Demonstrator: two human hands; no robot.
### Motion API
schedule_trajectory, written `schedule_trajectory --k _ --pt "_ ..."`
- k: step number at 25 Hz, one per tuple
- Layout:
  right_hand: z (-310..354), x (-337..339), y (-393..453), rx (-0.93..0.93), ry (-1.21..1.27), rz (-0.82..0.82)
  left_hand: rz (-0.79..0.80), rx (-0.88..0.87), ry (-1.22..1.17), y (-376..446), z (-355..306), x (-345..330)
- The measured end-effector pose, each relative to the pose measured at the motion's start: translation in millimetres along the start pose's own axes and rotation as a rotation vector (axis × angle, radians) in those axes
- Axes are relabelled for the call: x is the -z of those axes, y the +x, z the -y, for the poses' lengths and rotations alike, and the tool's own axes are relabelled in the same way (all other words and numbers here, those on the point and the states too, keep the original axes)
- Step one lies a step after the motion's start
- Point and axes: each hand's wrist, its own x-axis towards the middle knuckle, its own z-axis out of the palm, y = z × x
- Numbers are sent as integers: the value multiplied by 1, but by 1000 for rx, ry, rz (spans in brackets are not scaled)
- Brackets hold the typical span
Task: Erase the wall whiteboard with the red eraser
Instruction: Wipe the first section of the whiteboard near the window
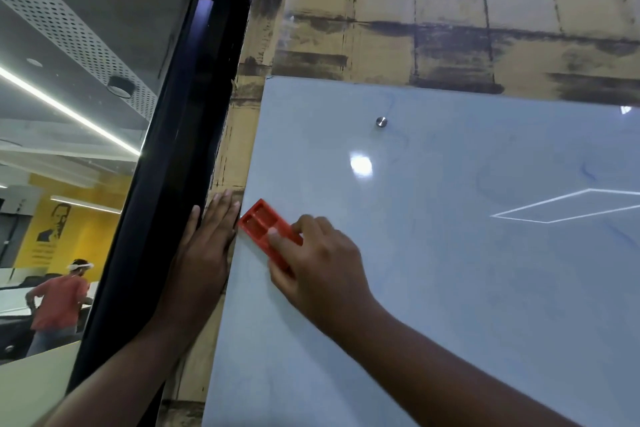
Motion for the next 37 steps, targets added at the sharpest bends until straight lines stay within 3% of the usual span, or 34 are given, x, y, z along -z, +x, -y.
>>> schedule_trajectory --k 6,12,17,24,28,32,37 --pt "-26 20 0 11 -2 46 -25 -24 74 -3 0 -1" --pt "-109 54 -4 -404 -88 -57 -1 17 7 -11 -9 4" --pt "-88 44 -12 -474 -31 -72 -2 72 -22 -19 -15 6" --pt "17 6 -46 0 61 81 34 28 1 -28 -11 9" --pt "12 12 -50 34 43 105 24 28 12 -28 -12 9" --pt "-35 27 -36 -106 -15 40 -1 43 13 -27 -14 7" --pt "-94 60 -44 -474 -4 -49 -12 60 -1 -28 -14 7"
